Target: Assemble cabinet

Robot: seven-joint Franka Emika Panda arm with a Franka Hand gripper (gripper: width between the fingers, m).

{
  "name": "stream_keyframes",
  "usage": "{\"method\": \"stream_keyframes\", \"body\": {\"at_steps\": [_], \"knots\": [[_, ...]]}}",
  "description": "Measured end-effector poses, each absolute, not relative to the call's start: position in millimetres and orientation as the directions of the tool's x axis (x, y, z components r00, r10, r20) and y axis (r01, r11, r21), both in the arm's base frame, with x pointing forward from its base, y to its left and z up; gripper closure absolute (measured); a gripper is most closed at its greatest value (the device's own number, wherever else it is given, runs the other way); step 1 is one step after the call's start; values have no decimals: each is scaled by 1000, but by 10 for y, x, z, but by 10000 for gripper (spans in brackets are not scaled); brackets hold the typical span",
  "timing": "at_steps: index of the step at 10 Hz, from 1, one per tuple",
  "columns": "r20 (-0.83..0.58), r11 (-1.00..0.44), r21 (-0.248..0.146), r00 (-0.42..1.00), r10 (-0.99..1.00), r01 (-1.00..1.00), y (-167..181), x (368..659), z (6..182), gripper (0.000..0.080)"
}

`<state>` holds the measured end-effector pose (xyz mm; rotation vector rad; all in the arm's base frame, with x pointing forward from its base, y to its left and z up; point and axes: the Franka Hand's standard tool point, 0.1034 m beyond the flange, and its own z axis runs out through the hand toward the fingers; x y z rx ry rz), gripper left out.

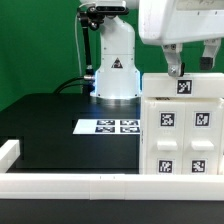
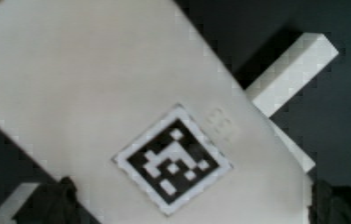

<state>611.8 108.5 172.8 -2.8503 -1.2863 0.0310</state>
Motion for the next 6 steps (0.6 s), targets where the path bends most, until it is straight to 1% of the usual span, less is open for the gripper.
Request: {"method": "stream_keyframes", "body": {"at_steps": [1, 2, 3, 4, 6], "knots": [[-11, -590, -22, 590, 807, 807, 1082, 6118, 1725, 150], [-19, -502, 0, 502, 865, 865, 1078, 6130, 1734, 150], [-39, -362, 41, 364, 931, 931, 1101, 6129, 1747, 150], [-58, -207, 45, 209, 976, 977, 1100, 6099, 1749, 150], [-68, -82, 26, 83, 994, 996, 1036, 6101, 1677, 150]]}}
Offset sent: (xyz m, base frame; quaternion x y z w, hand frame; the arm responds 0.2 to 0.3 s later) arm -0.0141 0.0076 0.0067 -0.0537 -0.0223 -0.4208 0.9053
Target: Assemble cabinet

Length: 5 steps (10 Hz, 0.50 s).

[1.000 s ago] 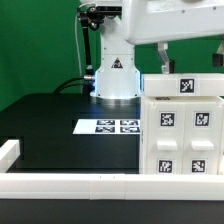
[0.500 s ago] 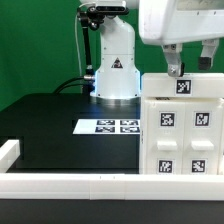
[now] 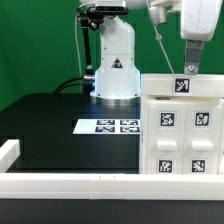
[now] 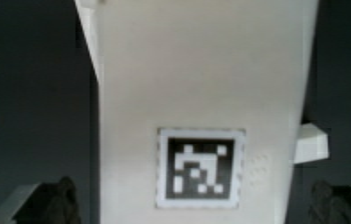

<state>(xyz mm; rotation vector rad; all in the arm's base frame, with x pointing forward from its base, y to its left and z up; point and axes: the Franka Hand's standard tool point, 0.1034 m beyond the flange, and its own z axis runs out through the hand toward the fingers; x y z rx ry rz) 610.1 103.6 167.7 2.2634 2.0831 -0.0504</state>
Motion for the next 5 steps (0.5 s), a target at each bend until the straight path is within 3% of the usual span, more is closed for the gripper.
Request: {"method": "stream_keyframes", "body": {"at_steps": [5], "knots": [[-69, -182, 15, 183, 981, 983, 997, 6079, 1580, 150]]}}
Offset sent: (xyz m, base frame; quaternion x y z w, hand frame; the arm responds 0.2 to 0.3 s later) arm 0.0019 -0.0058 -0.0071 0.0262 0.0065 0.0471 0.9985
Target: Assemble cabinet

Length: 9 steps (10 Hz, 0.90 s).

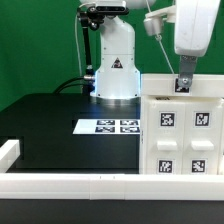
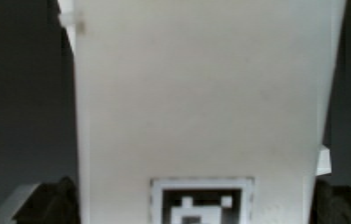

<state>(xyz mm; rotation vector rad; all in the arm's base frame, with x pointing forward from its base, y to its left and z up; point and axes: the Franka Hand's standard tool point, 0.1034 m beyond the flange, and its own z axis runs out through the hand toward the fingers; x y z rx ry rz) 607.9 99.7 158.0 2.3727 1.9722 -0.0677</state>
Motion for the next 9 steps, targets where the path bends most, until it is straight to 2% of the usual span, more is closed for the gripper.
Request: {"method": "stream_keyframes", "body": {"at_steps": [1, 2, 4, 6, 7, 9], "knots": [[-69, -189, 15, 189, 979, 982, 998, 6078, 1579, 150], [-69, -211, 17, 211, 975, 977, 996, 6078, 1578, 251], [-68, -255, 19, 256, 964, 967, 996, 6077, 1578, 248], [-63, -412, 29, 413, 909, 911, 998, 6076, 1577, 248], [-60, -562, 21, 562, 825, 827, 993, 6059, 1579, 248], [-21, -851, -45, 851, 524, 523, 1013, 6065, 1565, 248]]}}
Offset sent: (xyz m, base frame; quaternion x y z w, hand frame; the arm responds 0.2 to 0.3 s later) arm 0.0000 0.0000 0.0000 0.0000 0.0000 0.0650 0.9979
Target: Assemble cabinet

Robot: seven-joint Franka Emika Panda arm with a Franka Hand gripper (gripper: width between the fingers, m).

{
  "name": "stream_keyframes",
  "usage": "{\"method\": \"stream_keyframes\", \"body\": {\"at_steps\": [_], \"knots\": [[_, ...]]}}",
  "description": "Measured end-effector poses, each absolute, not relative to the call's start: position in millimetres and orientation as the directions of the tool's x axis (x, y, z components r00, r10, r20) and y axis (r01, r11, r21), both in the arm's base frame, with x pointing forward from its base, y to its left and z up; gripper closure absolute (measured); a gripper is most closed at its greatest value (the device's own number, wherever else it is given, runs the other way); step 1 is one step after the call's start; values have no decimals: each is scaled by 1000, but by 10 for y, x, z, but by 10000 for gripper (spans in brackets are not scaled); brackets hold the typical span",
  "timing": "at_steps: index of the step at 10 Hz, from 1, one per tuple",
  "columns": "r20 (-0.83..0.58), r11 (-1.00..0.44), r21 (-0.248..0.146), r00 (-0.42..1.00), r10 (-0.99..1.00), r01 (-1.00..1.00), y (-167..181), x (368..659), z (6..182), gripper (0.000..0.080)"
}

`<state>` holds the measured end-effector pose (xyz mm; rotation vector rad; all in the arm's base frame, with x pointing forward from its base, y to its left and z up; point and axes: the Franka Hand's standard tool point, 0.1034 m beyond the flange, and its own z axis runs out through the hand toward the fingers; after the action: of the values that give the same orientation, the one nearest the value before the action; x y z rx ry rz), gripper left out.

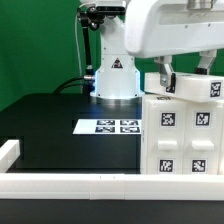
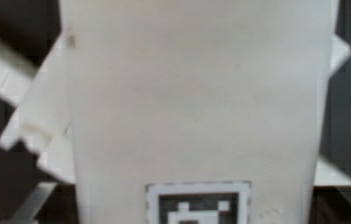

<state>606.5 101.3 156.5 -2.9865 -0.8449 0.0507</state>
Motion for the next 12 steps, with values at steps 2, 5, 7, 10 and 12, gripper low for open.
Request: {"method": "stream_keyframes", "body": {"at_steps": [2, 5, 7, 10, 12], "knots": [[-20, -939, -82, 942, 336, 333, 994, 6074, 1567, 248], [-36, -985, -75, 987, 157, 154, 1005, 6069, 1559, 246], [-40, -990, -67, 992, -119, -121, 1011, 6070, 1553, 246], [-29, -821, -118, 828, -559, -558, 1003, 6092, 1548, 246], [-44, -746, -114, 753, -656, -656, 1002, 6093, 1547, 246]]}}
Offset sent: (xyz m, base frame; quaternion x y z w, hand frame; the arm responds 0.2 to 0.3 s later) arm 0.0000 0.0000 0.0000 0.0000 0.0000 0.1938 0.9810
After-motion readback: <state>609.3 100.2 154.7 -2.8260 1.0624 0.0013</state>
